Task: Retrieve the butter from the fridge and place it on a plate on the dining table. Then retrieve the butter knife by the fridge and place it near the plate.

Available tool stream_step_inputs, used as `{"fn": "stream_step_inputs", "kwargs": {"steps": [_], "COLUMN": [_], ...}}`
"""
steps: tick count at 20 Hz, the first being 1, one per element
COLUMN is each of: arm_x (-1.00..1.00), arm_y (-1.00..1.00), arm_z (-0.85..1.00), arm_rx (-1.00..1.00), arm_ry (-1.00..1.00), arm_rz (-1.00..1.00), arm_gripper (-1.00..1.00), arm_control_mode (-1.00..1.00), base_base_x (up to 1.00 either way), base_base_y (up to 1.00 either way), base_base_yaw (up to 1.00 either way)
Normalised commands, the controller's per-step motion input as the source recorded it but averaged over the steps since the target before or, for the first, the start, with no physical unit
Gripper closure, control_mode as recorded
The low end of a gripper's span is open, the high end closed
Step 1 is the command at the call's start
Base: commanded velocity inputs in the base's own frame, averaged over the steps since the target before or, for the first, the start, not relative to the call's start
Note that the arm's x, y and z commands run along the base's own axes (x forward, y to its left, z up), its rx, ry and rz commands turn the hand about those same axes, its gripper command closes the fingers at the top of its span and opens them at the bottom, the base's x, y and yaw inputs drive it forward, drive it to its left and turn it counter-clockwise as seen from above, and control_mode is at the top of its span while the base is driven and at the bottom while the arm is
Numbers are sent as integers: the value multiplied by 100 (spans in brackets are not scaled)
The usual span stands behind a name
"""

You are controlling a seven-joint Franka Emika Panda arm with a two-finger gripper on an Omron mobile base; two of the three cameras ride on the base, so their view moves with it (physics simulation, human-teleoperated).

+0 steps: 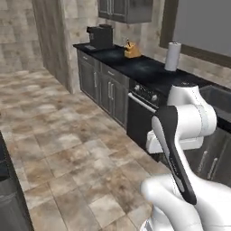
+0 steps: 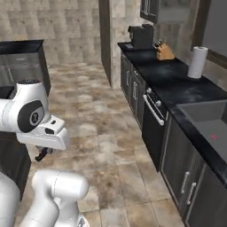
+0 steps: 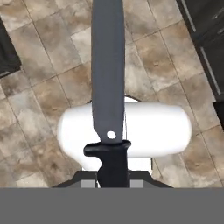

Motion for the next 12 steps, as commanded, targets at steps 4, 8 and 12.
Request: {"fn": "stream_step_inputs", "kwargs": {"steps": [4, 8, 12], "arm_x": [0, 0, 0], "arm_y": [0, 0, 0], "arm_z": [0, 0, 0], "arm_rx": [0, 0, 0], "arm_ry": [0, 0, 0], "arm_rz": [0, 0, 0], "arm_gripper": [100, 100, 100], "arm_control_mode": [100, 100, 100], "base_base_x": [3, 49, 99], "base_base_y": [0, -19, -36], "base_base_yaw": [89, 63, 25]}}
